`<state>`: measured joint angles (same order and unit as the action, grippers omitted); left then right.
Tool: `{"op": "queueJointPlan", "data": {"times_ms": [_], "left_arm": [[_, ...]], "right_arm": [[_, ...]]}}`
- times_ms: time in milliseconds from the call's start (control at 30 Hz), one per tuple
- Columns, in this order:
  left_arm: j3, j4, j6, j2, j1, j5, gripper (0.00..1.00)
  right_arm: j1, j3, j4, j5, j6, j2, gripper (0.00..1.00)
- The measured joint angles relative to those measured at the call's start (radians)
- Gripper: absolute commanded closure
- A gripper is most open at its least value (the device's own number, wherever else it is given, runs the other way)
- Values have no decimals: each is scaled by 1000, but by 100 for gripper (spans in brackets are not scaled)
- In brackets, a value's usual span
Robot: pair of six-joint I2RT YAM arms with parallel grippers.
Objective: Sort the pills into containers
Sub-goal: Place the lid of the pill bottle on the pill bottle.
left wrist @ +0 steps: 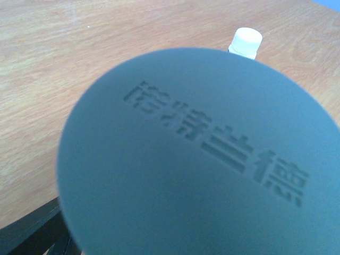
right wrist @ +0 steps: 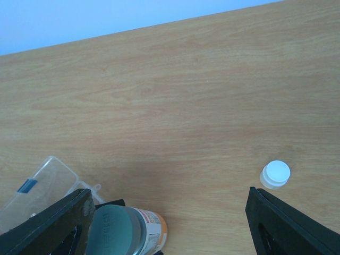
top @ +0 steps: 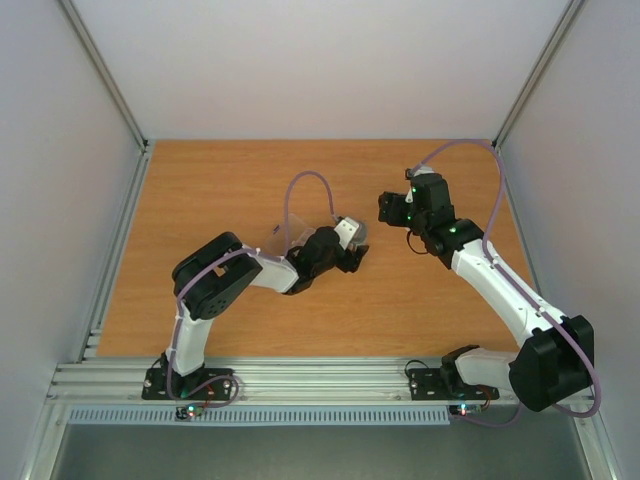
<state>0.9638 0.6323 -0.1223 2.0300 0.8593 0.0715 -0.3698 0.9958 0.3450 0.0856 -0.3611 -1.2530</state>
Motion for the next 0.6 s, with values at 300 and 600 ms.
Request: {"op": "queueJointPlan", "data": {"times_ms": [300,600], "left_arm": [[24,5,2,23,0,26,24],[24,8,5,28,-2,34,32]], "right_arm": [[0,0,-2,-1,2,0,19],[0,0,-9,-1,4,0,20]]}}
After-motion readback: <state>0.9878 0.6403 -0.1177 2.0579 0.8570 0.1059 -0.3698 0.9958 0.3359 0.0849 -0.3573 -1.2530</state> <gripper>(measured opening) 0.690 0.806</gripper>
